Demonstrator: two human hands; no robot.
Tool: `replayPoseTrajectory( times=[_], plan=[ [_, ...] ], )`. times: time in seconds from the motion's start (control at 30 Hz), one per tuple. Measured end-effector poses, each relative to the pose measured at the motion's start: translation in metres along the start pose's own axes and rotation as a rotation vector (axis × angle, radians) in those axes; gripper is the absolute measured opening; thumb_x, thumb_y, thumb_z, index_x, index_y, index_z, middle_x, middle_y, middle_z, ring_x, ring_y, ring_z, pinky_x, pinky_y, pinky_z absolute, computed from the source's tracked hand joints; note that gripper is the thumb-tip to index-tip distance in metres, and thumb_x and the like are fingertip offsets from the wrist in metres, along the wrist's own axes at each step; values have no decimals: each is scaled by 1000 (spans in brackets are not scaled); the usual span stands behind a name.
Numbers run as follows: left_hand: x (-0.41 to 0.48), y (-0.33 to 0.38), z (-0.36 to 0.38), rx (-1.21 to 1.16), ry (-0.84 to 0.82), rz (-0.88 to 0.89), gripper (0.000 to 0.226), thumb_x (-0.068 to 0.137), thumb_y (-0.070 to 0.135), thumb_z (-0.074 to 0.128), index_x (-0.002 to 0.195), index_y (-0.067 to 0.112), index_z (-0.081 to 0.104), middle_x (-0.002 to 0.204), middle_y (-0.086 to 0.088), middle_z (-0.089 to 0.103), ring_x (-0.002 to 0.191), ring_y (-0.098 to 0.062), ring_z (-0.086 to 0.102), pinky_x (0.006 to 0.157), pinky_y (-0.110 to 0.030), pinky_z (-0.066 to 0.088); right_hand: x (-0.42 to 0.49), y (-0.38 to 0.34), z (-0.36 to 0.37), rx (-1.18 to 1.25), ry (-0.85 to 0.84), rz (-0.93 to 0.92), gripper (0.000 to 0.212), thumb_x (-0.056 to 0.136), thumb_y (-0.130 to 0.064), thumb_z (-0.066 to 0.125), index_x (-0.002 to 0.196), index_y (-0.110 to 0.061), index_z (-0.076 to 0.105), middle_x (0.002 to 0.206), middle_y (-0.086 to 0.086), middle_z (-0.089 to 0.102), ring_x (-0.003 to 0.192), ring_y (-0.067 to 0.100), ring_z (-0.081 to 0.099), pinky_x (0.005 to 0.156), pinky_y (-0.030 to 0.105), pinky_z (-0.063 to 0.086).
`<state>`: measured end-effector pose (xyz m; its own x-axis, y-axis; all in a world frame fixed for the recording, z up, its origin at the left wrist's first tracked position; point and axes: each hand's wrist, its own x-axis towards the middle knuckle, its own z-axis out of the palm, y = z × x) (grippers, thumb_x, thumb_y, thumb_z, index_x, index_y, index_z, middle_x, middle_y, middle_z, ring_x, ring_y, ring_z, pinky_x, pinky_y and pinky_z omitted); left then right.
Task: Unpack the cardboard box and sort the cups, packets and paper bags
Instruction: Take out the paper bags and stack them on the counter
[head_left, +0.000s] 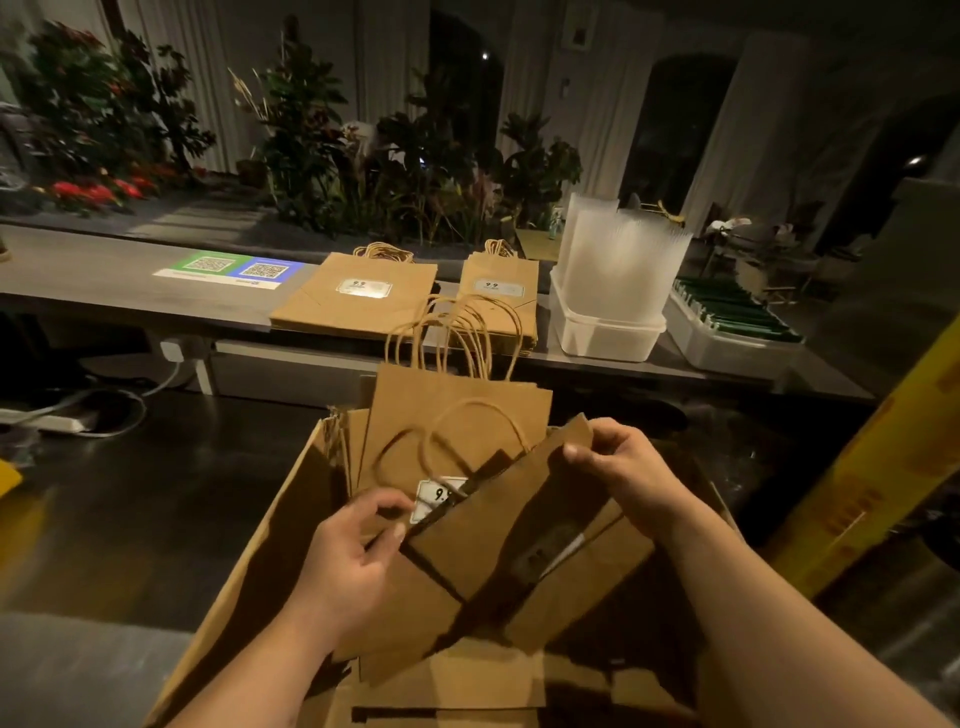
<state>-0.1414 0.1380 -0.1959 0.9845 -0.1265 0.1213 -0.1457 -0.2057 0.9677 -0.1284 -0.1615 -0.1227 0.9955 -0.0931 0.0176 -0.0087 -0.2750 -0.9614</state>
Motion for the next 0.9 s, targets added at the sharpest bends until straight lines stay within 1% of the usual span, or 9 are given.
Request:
replayPoseTrajectory(
  times=[0.13,0.2,0.3,0.4,0.47,0.57,0.67,0.77,0.9],
  plan=[
    [-1,2,-1,-14,-69,-45,54,94,-11,56,107,40,66,112,27,64,117,5,56,105,-25,44,0,16,14,137,42,165,17,101,-25,61,114,-20,71,95,-1,78,92,18,74,80,35,55],
    [-1,5,-1,-12,-65,-14,58,94,-8,58,115,47,59,115,36,59,117,17,51,107,-25,42,-1,23,22,186,35,206,17,104,-25,57,116,-22,69,98,2,78,89,17,75,76,34,55],
    [-1,7,-1,-28,-22,19,77,97,-1,61,133,63,39,126,56,38,116,39,27,112,-21,26,3,28,23,290,148,243,21,106,-30,52,116,-21,68,106,8,76,95,26,73,78,40,57],
    [0,6,0,25,-73,75,87,99,1,59,141,68,22,133,64,22,122,40,13,110,-11,15,12,31,25,312,218,292,25,106,-33,51,115,-16,66,108,15,72,99,34,70,77,44,60],
    [1,4,1,36,-131,59,83,101,1,55,140,68,25,131,66,23,122,41,14,113,-15,14,19,33,30,286,214,295,25,106,-33,51,115,-14,64,112,19,71,101,37,71,78,46,62],
    [2,2,1,-3,-156,16,69,105,2,47,135,64,39,130,61,35,122,37,23,117,-21,20,23,32,35,309,197,306,23,107,-30,49,119,-16,63,107,12,75,94,29,74,71,39,59],
    [3,2,0,-66,-161,33,46,108,16,37,134,50,52,136,45,50,132,23,36,116,-20,27,23,31,41,360,162,349,23,108,-28,48,123,-17,61,108,8,77,97,27,75,74,40,59],
    [4,1,0,-86,-147,34,46,93,28,37,133,33,60,133,28,61,135,5,47,114,-27,37,24,30,52,384,171,361,21,107,-28,51,125,-19,58,111,8,76,101,28,74,80,43,59],
    [6,0,2,52,-116,52,25,102,19,54,118,38,61,114,38,61,118,19,49,96,-11,46,29,20,72,288,226,341,27,105,-32,54,129,-19,59,113,7,71,106,29,69,98,52,56]
  ],
)
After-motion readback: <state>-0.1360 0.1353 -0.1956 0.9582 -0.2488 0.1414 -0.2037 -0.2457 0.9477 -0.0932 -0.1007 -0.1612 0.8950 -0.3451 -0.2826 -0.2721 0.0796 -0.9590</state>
